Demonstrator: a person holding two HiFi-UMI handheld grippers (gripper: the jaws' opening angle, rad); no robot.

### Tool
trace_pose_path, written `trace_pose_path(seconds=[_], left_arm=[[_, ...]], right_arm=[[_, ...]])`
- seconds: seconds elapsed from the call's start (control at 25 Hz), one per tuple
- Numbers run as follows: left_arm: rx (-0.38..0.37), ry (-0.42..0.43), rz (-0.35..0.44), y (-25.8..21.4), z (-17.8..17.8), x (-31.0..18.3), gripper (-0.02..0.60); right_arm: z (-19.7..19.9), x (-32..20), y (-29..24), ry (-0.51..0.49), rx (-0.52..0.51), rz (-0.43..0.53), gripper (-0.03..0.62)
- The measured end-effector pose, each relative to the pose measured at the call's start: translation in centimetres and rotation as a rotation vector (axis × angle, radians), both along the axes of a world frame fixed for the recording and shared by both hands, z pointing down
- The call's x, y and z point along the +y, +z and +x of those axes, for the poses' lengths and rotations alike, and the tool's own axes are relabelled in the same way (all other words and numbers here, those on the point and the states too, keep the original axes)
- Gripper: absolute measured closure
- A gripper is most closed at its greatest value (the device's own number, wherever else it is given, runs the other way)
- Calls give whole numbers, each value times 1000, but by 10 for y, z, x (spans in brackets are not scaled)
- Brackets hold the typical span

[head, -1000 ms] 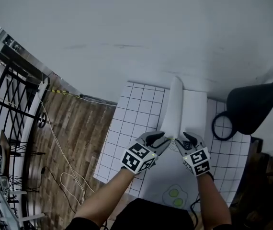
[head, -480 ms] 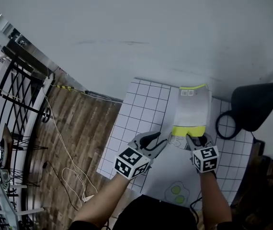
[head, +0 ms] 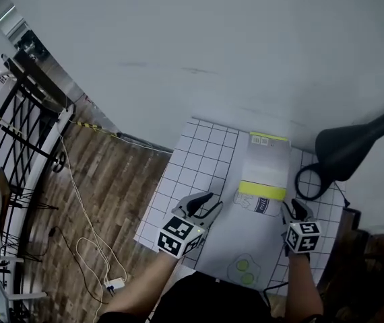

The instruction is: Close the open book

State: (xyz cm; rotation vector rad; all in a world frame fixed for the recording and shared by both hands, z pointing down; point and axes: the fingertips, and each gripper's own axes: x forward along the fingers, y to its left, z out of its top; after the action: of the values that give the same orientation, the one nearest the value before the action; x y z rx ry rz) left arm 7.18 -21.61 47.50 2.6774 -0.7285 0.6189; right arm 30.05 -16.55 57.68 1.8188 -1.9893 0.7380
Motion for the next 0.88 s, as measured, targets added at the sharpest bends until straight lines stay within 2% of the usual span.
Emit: trace_pose_path(seconds=[0.16,0.28,0.4,0.64,0.88], left_arm=[[24,-34,24,-17,-16,4,440],[48,-33,47,-32,-27,7,443],[65,-24,62,-44,-38,8,445],[118,11,95,-68,-57,17,446],[160,13,103,-87,-68,20,446]], right_arm=[[-12,13,-27,-2,45,35,455],[-27,22,-53,-16,110,91,523],[-44,31,-78,-21,147,129,532],[-74,51,-115,0,156,175,549],[-100,63,-150,-50,217,222,560]])
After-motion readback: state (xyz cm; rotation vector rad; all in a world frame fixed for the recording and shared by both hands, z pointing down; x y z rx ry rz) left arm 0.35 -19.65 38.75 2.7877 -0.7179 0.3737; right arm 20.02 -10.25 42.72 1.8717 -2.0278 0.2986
